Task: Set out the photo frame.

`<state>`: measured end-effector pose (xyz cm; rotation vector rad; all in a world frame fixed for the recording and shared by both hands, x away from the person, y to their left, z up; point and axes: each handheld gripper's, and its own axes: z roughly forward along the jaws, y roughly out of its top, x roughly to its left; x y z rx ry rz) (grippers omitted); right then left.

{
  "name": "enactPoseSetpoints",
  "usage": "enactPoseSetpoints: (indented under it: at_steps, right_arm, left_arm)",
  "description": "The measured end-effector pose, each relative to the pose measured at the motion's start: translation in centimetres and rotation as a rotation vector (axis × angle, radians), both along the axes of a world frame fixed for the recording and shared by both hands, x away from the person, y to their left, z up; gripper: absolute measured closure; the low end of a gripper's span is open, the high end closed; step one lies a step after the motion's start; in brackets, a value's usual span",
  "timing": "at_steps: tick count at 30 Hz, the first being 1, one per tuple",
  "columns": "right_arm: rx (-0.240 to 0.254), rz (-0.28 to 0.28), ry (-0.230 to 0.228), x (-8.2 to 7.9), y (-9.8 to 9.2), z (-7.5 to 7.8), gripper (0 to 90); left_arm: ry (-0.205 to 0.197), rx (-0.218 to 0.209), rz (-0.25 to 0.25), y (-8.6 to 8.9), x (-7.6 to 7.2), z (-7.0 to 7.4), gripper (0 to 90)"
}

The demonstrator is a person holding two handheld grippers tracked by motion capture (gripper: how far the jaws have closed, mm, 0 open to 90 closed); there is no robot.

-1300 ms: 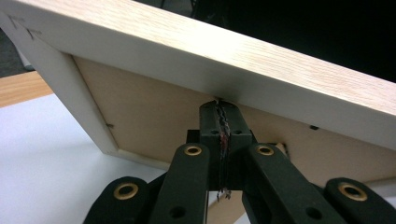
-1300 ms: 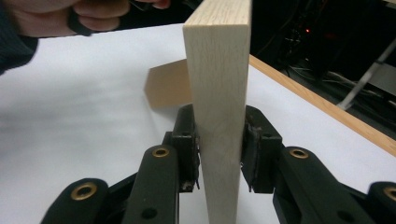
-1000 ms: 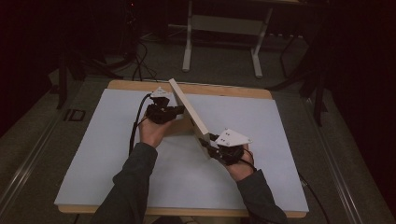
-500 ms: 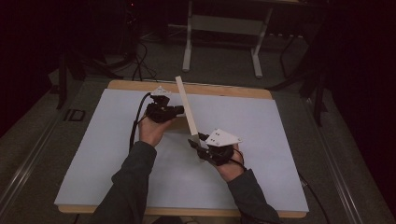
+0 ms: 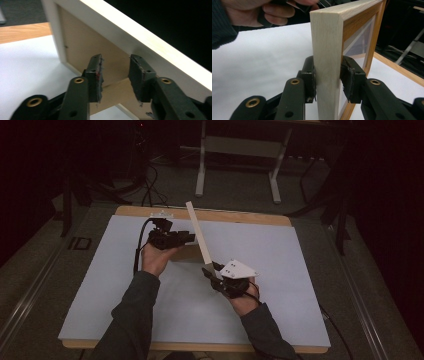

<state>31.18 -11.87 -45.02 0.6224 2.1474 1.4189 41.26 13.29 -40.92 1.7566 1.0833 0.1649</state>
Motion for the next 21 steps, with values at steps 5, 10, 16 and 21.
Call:
enactPoseSetpoints:
  at_steps: [5, 10, 16, 21]
  right_arm:
    - [0.004, -0.006, 0.001, 0.0, 0.1, 0.0, 66.0]
    - [0.018, -0.018, 0.012, 0.1, 0.1, 0.0, 66.0]
    - [0.000, -0.021, 0.003, 0.0, 0.7, 0.1, 66.0]
    - [0.011, -0.026, 0.008, 0.2, 0.6, 0.0, 65.8]
  left_arm:
    - [-0.002, -0.062, -0.001, 0.0, -0.7, 0.9, 56.4]
    - [-0.028, -0.092, -0.034, -1.2, -1.7, 2.1, 49.2]
    - [-0.034, -0.020, -0.022, -3.1, -2.3, 2.8, 40.8]
    - [-0.003, 0.004, 0.003, -3.7, -2.2, 2.6, 36.8]
